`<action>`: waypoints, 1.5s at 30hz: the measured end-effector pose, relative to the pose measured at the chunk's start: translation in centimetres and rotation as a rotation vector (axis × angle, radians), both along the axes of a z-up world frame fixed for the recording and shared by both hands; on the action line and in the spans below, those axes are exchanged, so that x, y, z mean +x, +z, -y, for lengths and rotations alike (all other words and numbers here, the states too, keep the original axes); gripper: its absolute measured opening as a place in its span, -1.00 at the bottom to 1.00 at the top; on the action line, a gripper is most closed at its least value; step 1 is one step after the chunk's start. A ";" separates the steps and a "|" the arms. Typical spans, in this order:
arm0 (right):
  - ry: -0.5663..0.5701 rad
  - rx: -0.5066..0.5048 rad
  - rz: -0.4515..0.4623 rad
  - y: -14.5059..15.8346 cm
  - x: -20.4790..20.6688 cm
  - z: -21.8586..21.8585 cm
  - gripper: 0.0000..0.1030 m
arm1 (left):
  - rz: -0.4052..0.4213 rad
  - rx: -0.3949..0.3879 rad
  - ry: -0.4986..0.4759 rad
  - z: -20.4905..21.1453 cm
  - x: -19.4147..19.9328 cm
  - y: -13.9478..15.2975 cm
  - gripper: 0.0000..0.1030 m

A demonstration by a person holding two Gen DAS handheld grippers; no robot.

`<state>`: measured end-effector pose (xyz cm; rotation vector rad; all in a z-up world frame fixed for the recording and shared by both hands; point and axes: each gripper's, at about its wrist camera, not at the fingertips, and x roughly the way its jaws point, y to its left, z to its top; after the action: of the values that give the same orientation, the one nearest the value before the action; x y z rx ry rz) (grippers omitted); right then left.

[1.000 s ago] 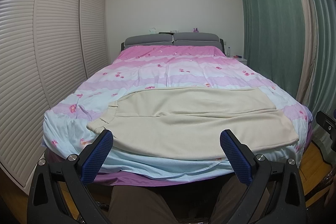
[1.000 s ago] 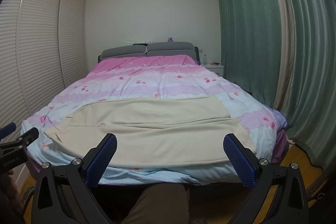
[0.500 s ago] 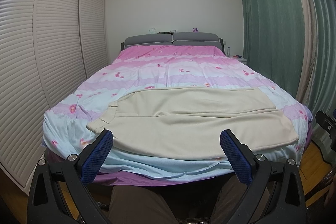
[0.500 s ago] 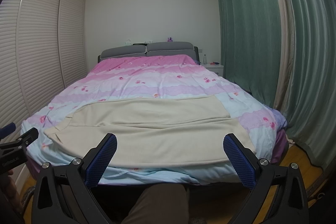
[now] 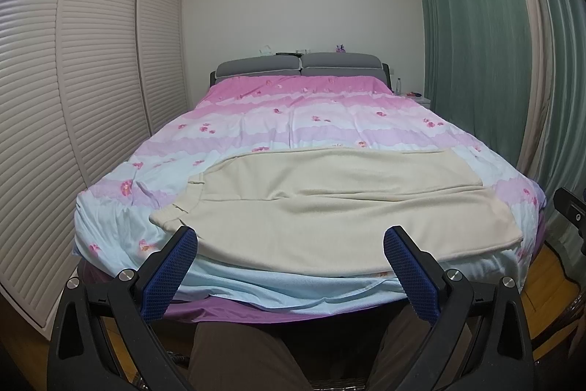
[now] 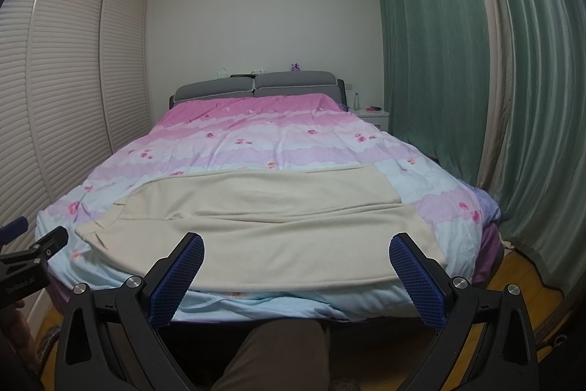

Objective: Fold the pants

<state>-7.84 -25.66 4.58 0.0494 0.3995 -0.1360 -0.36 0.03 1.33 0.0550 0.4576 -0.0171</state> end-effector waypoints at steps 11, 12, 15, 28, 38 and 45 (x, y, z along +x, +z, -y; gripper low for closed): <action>-0.005 -0.002 -0.012 -0.4 0.5 0.0 0.99 | -0.008 -0.008 -0.004 0.0 0.8 -0.4 1.00; -0.005 -0.002 -0.012 -0.4 0.5 0.0 0.99 | -0.010 -0.008 -0.006 0.1 1.0 -0.6 1.00; -0.010 -0.001 -0.021 -0.6 1.0 0.1 0.99 | -0.025 -0.001 -0.018 0.4 1.9 -1.0 1.00; -0.035 0.024 -0.060 -0.8 6.2 1.9 0.99 | -0.045 0.042 -0.047 3.2 8.0 -0.3 1.00; -0.081 -0.005 -0.069 0.7 13.2 5.2 0.99 | -0.025 0.096 -0.130 7.8 16.8 1.4 1.00; -0.144 -0.050 -0.091 1.6 22.3 9.3 0.99 | -0.044 0.091 -0.212 12.9 25.1 2.9 1.00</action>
<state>14.43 -34.97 6.15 0.0228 0.4831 -0.2906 24.69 -12.88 4.27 0.1927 0.4952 -0.2058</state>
